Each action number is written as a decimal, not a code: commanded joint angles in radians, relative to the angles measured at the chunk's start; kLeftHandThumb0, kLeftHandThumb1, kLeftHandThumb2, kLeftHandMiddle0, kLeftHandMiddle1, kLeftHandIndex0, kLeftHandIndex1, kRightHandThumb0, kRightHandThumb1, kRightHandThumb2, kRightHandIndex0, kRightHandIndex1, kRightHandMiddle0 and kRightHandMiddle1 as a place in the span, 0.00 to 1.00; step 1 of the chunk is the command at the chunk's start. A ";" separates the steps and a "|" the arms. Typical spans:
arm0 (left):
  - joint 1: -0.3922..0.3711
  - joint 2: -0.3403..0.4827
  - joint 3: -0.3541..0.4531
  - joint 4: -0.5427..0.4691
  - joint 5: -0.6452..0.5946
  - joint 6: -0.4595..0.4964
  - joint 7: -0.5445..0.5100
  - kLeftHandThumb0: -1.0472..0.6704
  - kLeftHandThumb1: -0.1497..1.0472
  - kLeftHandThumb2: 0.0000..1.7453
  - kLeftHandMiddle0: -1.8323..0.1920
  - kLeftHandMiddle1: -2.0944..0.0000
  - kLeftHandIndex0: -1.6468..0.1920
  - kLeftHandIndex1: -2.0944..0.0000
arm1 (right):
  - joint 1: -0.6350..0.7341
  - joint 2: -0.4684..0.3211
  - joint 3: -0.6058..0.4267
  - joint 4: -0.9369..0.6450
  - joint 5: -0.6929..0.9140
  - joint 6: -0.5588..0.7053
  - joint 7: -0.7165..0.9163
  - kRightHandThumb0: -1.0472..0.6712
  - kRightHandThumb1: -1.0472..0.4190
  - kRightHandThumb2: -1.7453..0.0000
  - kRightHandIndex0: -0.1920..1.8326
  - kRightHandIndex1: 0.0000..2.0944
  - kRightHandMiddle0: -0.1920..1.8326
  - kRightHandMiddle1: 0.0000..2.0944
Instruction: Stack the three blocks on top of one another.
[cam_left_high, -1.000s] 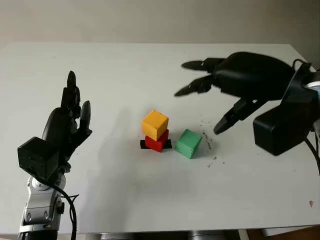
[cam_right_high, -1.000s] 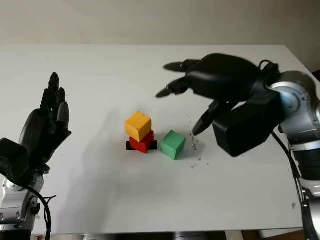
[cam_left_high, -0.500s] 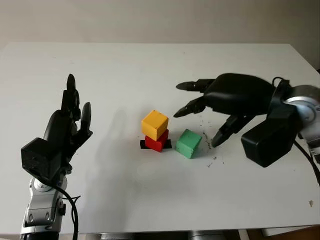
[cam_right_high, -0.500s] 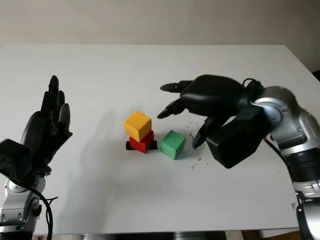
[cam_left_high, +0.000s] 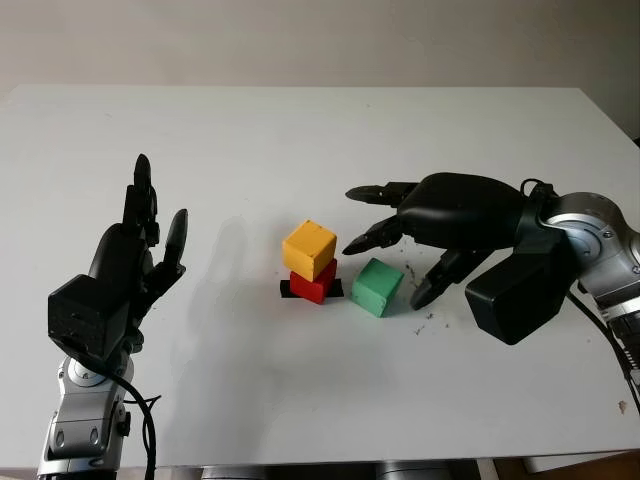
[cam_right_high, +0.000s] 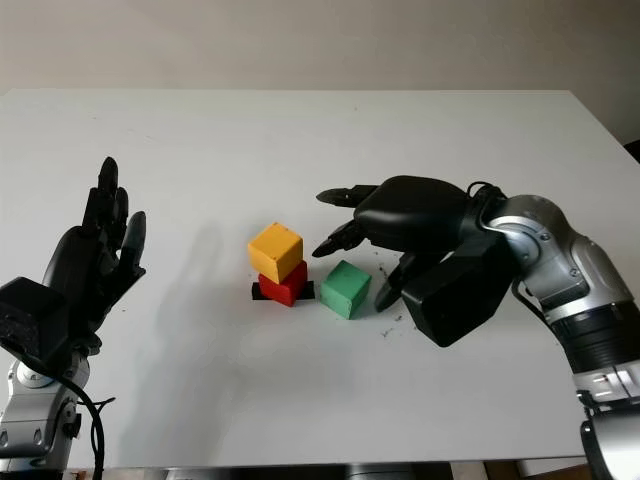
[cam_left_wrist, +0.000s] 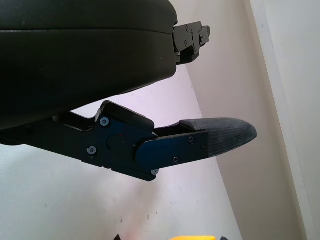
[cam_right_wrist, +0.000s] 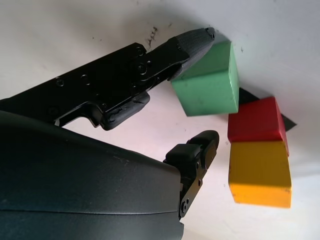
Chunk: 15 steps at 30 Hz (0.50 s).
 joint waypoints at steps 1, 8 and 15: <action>0.011 0.005 -0.004 -0.025 0.004 0.006 -0.001 0.12 1.00 0.33 1.00 0.98 1.00 0.98 | 0.007 0.009 0.007 0.015 -0.003 -0.017 -0.015 0.23 0.12 0.97 0.11 0.02 0.38 0.03; 0.013 0.005 -0.003 -0.027 0.004 0.007 -0.006 0.12 1.00 0.33 1.00 0.98 1.00 0.98 | 0.013 0.013 0.014 0.038 -0.016 -0.046 -0.050 0.24 0.12 0.97 0.13 0.03 0.40 0.04; 0.018 0.005 -0.004 -0.033 0.002 0.007 -0.011 0.13 1.00 0.33 1.00 0.97 1.00 0.98 | 0.020 0.021 0.017 0.067 -0.041 -0.083 -0.106 0.25 0.13 0.97 0.15 0.04 0.42 0.05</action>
